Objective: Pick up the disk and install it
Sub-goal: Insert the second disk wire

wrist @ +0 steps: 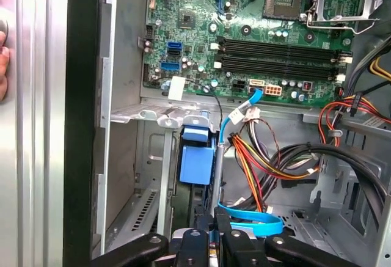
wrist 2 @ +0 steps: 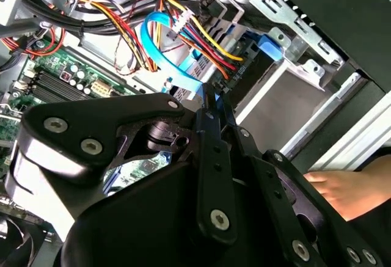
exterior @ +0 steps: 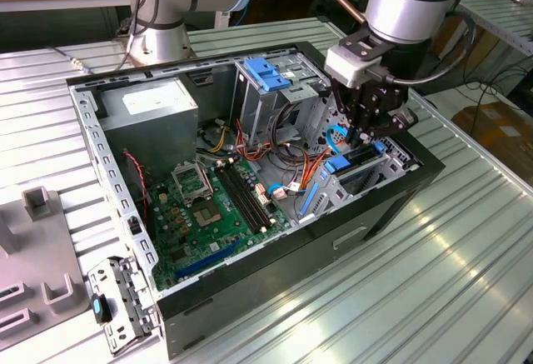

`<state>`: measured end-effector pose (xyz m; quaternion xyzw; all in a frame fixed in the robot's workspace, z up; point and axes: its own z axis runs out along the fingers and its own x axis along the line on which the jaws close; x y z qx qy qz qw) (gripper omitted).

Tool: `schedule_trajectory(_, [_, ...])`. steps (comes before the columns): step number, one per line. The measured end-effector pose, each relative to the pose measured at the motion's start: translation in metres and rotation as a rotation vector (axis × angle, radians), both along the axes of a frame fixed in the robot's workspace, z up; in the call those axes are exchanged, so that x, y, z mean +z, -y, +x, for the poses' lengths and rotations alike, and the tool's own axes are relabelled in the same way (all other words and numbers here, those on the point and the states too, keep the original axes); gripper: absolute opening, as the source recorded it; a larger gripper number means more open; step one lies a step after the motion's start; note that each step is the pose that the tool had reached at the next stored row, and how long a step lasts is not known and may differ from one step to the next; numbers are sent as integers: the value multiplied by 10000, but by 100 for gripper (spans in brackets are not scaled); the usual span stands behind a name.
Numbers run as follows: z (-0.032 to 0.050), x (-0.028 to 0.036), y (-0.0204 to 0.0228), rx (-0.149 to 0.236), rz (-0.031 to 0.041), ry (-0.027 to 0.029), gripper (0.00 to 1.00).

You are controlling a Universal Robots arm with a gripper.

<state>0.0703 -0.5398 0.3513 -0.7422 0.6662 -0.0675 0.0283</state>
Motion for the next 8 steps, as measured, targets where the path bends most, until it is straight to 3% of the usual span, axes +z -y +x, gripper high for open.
schedule_trajectory(2, [-1,-2,39,-1,89,0,16])
schedule_trajectory(3, [-1,-3,58,-1,170,0,16])
schedule_trajectory(5, [-1,-4,91,-1,437,0,16])
schedule_trajectory(6, [-2,-5,116,-1,611,0,16])
schedule_trajectory(8, [-2,-5,130,-2,647,1,16])
